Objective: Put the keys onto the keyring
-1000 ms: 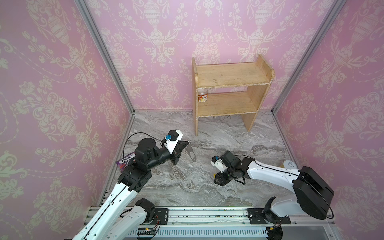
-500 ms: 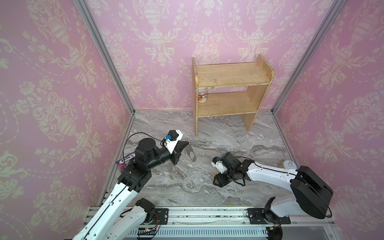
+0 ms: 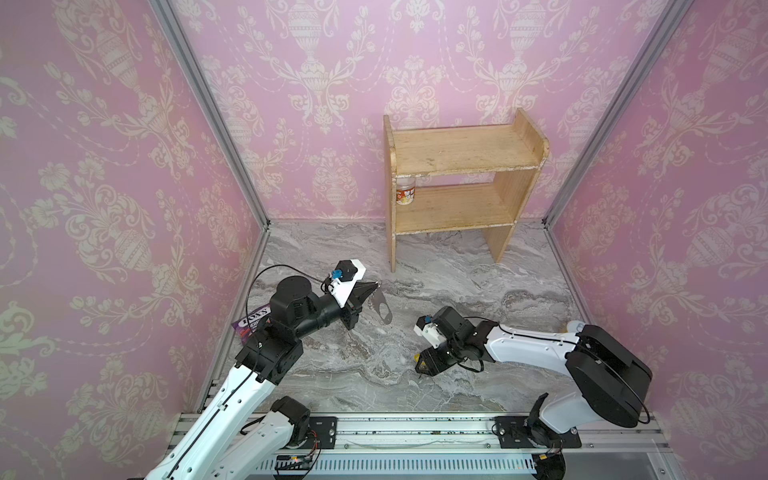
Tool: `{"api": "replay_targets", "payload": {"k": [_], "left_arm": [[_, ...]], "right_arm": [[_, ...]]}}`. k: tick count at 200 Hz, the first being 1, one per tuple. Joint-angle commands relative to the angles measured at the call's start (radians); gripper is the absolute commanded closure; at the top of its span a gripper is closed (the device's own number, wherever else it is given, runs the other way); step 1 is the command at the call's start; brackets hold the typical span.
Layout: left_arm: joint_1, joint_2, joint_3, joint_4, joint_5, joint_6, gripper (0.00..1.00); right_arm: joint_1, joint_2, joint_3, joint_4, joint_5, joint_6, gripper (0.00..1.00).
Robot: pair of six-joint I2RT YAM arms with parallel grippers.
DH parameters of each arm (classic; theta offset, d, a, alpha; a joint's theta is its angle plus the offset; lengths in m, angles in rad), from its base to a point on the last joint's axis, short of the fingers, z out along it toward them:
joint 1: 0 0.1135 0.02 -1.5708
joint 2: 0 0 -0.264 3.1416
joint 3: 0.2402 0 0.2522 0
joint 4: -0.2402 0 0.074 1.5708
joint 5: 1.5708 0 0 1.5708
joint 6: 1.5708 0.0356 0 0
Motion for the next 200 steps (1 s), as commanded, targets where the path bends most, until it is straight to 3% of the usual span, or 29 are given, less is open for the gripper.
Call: {"api": "replay_targets", "payload": {"k": [1,19,48,98,158,200], "left_arm": [[0.006,-0.002,0.027,0.023,0.023,0.001,1.00],[0.007,-0.004,0.027,0.026,0.025,0.001,1.00],[0.007,-0.007,0.030,0.025,0.028,0.001,1.00],[0.007,-0.005,0.032,0.022,0.032,0.001,1.00],[0.007,0.006,0.027,0.034,0.036,-0.002,1.00],[0.006,0.008,0.024,0.037,0.033,0.001,1.00]], "right_arm": [[0.008,-0.020,0.007,-0.048,0.043,-0.004,0.42],[0.008,-0.066,0.008,-0.088,0.099,-0.043,0.37],[0.006,-0.121,-0.016,-0.119,0.145,-0.090,0.37],[0.062,-0.192,-0.132,-0.002,0.229,-0.138,0.56],[0.086,-0.240,-0.275,0.244,0.292,-0.192,0.63],[0.086,-0.190,-0.299,0.355,0.252,-0.236,0.71]]}}
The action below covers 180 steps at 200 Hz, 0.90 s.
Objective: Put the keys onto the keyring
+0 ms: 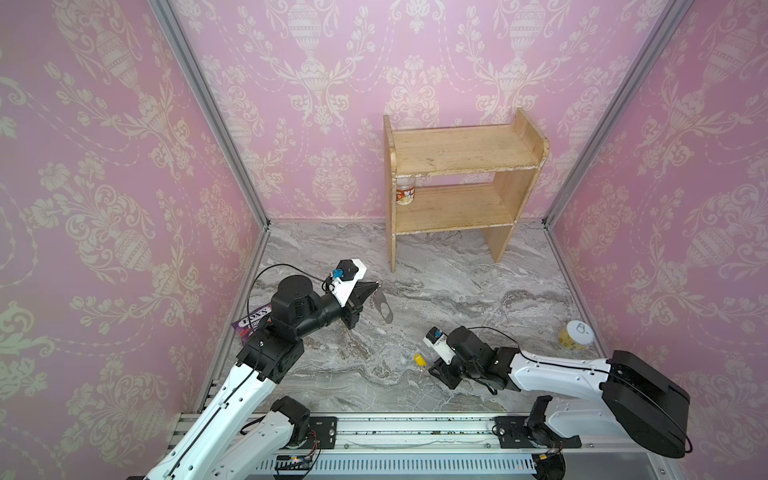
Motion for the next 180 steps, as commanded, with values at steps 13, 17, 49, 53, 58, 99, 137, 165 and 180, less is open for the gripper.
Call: {"api": "replay_targets", "payload": {"k": [13,17,49,53,58,99,137,165,180], "left_arm": [[0.007,-0.006,0.025,0.027,0.029,0.003,1.00],[0.007,-0.008,0.027,0.026,0.028,0.004,1.00],[0.007,-0.014,0.025,0.019,0.025,0.010,1.00],[0.007,-0.015,0.024,0.018,0.025,0.011,1.00],[0.006,-0.015,0.023,0.018,0.025,0.011,1.00],[0.007,-0.023,0.021,0.015,0.020,0.012,1.00],[0.007,-0.024,0.021,0.009,0.018,0.013,1.00],[0.007,-0.025,0.022,0.005,0.015,0.016,1.00],[0.007,-0.024,0.024,0.000,0.012,0.018,1.00]], "right_arm": [[0.005,0.031,-0.032,0.114,-0.011,-0.056,0.73],[0.005,0.030,-0.037,0.120,-0.013,-0.060,0.73],[0.005,0.036,-0.042,0.114,-0.029,-0.103,0.77],[0.005,0.037,-0.043,0.112,-0.030,-0.106,0.77],[0.005,0.038,-0.045,0.112,-0.033,-0.111,0.78],[0.008,0.047,-0.045,0.126,-0.043,-0.128,0.80],[0.008,0.051,-0.045,0.138,-0.032,-0.146,0.80],[0.008,0.061,-0.043,0.139,-0.040,-0.155,0.82],[0.008,0.056,-0.045,0.145,-0.041,-0.159,0.84]]}}
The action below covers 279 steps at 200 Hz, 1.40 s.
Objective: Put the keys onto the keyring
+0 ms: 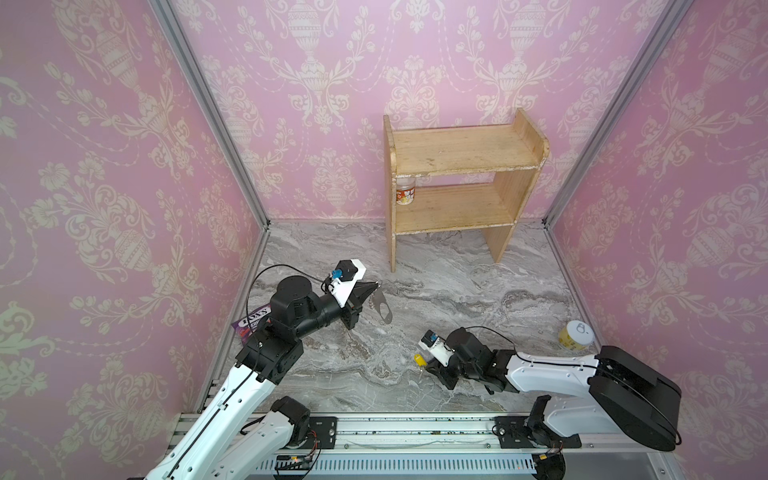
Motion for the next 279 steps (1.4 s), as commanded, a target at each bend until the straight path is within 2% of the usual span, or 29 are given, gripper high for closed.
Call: {"api": "replay_targets", "payload": {"k": [1,82,127,159,190,228,258,279], "left_arm": [[0.007,-0.016,0.024,0.005,0.012,0.018,1.00],[0.007,-0.017,0.023,0.006,0.012,0.019,1.00],[0.007,-0.024,0.022,0.002,0.011,0.018,1.00],[0.007,-0.024,0.027,0.002,0.016,0.019,1.00],[0.007,-0.019,0.034,0.003,0.028,0.018,1.00],[0.005,0.001,0.060,-0.011,0.076,0.032,1.00],[0.005,0.041,0.093,-0.017,0.146,0.043,1.00],[0.003,0.079,0.124,-0.035,0.195,0.069,1.00]], "right_arm": [[0.008,0.013,-0.010,0.006,-0.013,-0.028,0.84],[0.010,-0.031,-0.025,-0.001,-0.070,-0.035,0.99],[0.012,-0.028,-0.023,0.001,-0.060,-0.033,1.00],[0.011,-0.077,-0.003,-0.029,-0.049,-0.041,1.00],[-0.004,-0.174,0.102,-0.166,-0.086,-0.082,1.00],[-0.078,-0.276,0.248,-0.359,-0.208,-0.163,1.00],[-0.124,-0.279,0.430,-0.588,-0.294,-0.284,1.00],[-0.145,-0.262,0.565,-0.749,-0.303,-0.364,1.00]]}}
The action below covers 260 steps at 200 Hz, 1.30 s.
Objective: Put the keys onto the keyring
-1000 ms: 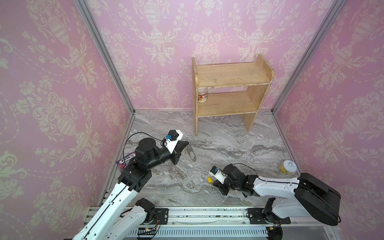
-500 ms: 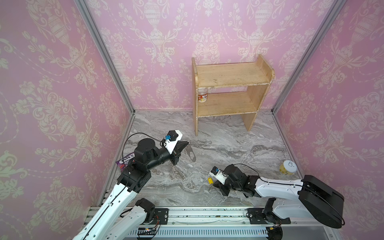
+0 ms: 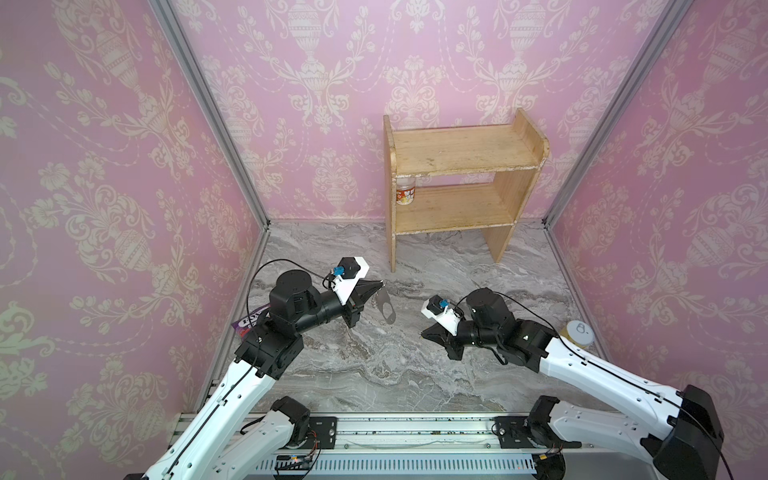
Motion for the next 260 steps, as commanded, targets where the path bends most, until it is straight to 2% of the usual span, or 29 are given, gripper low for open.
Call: {"api": "replay_targets", "payload": {"k": [1,27,63,106,144,199,260], "left_arm": [[0.003,0.032,0.058,-0.023,0.100,0.048,1.00],[-0.011,0.091,0.119,-0.084,0.154,0.107,1.00],[-0.056,0.136,0.165,-0.140,0.160,0.196,1.00],[-0.109,0.186,0.229,-0.191,0.188,0.250,1.00],[-0.146,0.221,0.263,-0.196,0.242,0.280,1.00],[-0.180,0.253,0.267,-0.124,0.280,0.261,1.00],[-0.214,0.270,0.273,-0.131,0.219,0.303,1.00]], "right_arm": [[-0.019,0.007,0.128,-0.263,-0.066,-0.136,1.00],[-0.042,0.038,0.276,-0.436,-0.078,-0.212,1.00],[-0.077,0.049,0.460,-0.595,-0.069,-0.272,1.00],[-0.080,0.014,0.537,-0.598,0.017,-0.297,1.00],[-0.079,0.021,0.583,-0.596,0.034,-0.303,1.00],[-0.079,0.054,0.639,-0.558,-0.001,-0.268,1.00],[-0.068,0.092,0.660,-0.550,-0.034,-0.238,1.00]]}}
